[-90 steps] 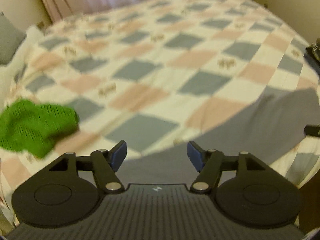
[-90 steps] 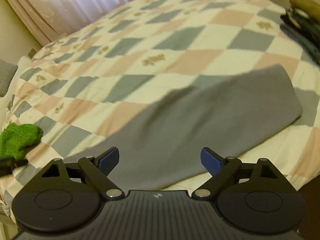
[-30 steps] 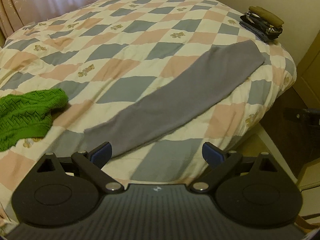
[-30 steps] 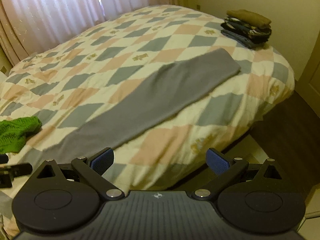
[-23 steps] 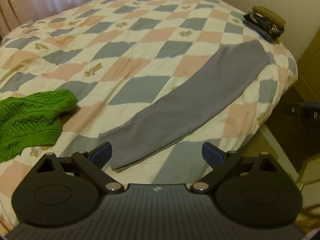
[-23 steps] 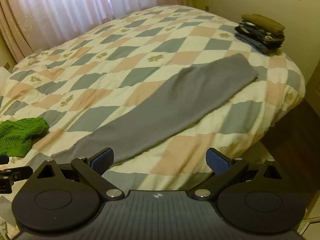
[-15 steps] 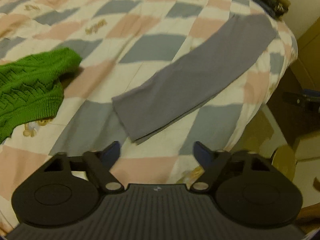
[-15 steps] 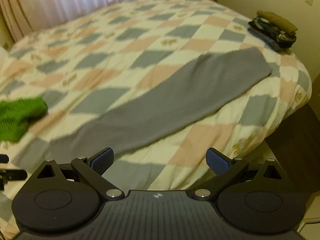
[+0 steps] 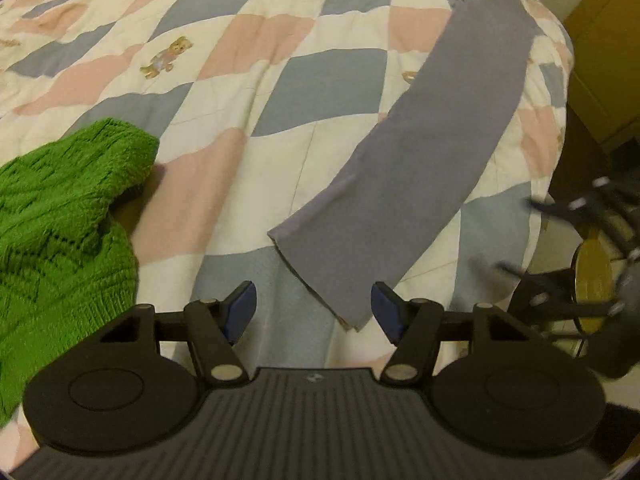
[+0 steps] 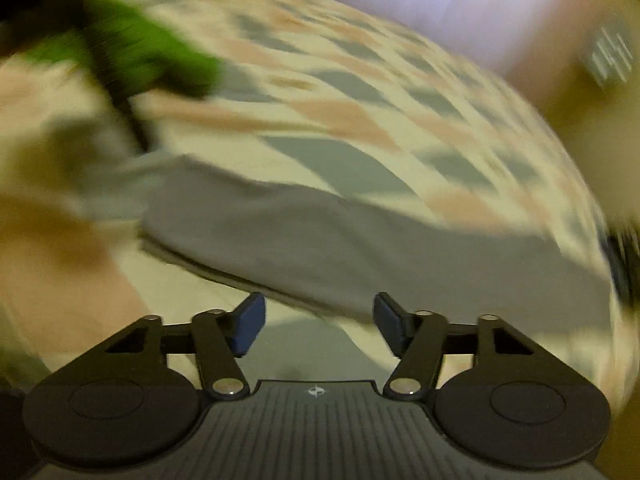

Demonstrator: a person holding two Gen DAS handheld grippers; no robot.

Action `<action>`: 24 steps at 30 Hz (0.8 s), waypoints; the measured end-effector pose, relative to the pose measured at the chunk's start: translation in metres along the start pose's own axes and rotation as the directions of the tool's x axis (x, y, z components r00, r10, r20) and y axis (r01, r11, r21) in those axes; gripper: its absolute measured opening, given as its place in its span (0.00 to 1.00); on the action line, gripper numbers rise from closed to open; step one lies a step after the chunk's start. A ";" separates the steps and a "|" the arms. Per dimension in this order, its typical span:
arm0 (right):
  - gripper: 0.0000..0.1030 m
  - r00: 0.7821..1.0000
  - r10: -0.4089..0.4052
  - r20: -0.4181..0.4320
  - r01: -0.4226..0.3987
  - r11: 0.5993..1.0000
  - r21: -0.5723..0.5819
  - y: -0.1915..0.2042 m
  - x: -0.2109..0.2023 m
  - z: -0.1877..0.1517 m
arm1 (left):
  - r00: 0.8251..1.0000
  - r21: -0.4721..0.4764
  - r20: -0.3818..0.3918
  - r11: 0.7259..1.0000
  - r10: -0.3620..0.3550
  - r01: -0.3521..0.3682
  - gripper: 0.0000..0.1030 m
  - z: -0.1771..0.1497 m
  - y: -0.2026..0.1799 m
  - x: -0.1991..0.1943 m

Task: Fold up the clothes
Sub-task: 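Grasp the sweatpants strip end with the right gripper while the left gripper approaches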

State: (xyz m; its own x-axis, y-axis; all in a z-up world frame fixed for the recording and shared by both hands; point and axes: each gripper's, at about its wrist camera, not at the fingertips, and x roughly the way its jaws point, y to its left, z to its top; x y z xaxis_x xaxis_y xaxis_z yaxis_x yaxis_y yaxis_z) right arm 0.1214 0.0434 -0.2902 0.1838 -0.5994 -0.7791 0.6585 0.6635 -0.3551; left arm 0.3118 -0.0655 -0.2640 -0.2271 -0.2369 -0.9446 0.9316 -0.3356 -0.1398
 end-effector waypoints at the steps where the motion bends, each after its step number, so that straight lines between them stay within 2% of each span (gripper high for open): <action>1: 0.46 1.000 0.009 0.025 -0.008 0.998 -0.063 0.014 0.007 0.002 | 1.000 0.004 0.003 1.000 -0.014 0.014 0.58 -0.002 0.001 0.002; 3: 0.41 0.997 0.030 0.069 -0.017 0.985 -0.172 0.041 0.020 0.004 | 0.999 0.012 0.009 0.999 -0.041 0.041 0.58 -0.006 0.003 0.005; 6: 0.40 0.991 0.054 0.123 -0.015 0.955 -0.296 0.075 0.038 0.004 | 0.996 0.003 0.021 0.997 -0.082 0.082 0.58 -0.011 0.005 0.010; 11: 0.37 0.984 0.055 0.170 0.021 0.909 -0.416 0.107 0.067 0.000 | 0.990 -0.046 0.028 0.989 -0.142 0.143 0.58 -0.016 0.016 0.025; 12: 0.31 0.983 0.052 0.178 0.030 0.902 -0.430 0.111 0.072 -0.001 | 0.989 -0.057 0.025 0.987 -0.146 0.147 0.58 -0.016 0.019 0.029; 14: 0.06 0.981 0.054 0.185 0.034 0.898 -0.439 0.115 0.079 -0.001 | 0.988 -0.082 0.015 0.984 -0.156 0.157 0.58 -0.013 0.026 0.037; 15: 0.01 0.981 0.058 0.186 0.029 0.898 -0.438 0.115 0.080 -0.001 | 0.987 -0.092 0.014 0.982 -0.162 0.162 0.58 -0.012 0.029 0.039; 18: 0.01 0.978 0.072 0.195 0.012 0.917 -0.399 0.110 0.072 -0.003 | 0.983 -0.105 0.024 0.978 -0.180 0.182 0.58 -0.005 0.036 0.043; 20: 0.01 0.980 0.088 0.178 -0.009 0.915 -0.403 0.111 0.068 -0.009 | 0.982 -0.112 0.025 0.976 -0.186 0.188 0.59 0.001 0.039 0.048; 23: 0.01 0.982 0.061 0.179 0.017 0.915 -0.404 0.116 0.070 -0.014 | 0.977 -0.140 0.012 0.967 -0.213 0.212 0.61 0.008 0.044 0.062; 24: 0.15 0.983 0.046 0.180 0.031 0.915 -0.403 0.117 0.071 -0.014 | 0.975 -0.151 0.006 0.963 -0.223 0.221 0.61 0.011 0.045 0.068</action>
State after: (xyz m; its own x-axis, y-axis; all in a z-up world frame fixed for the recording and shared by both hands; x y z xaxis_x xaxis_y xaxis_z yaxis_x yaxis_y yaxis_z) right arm 0.2014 0.0847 -0.3944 0.3425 -0.6393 -0.6885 0.3137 0.7686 -0.5576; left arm 0.3356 -0.1063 -0.3310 -0.4307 -0.1614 -0.8880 0.8902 -0.2378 -0.3885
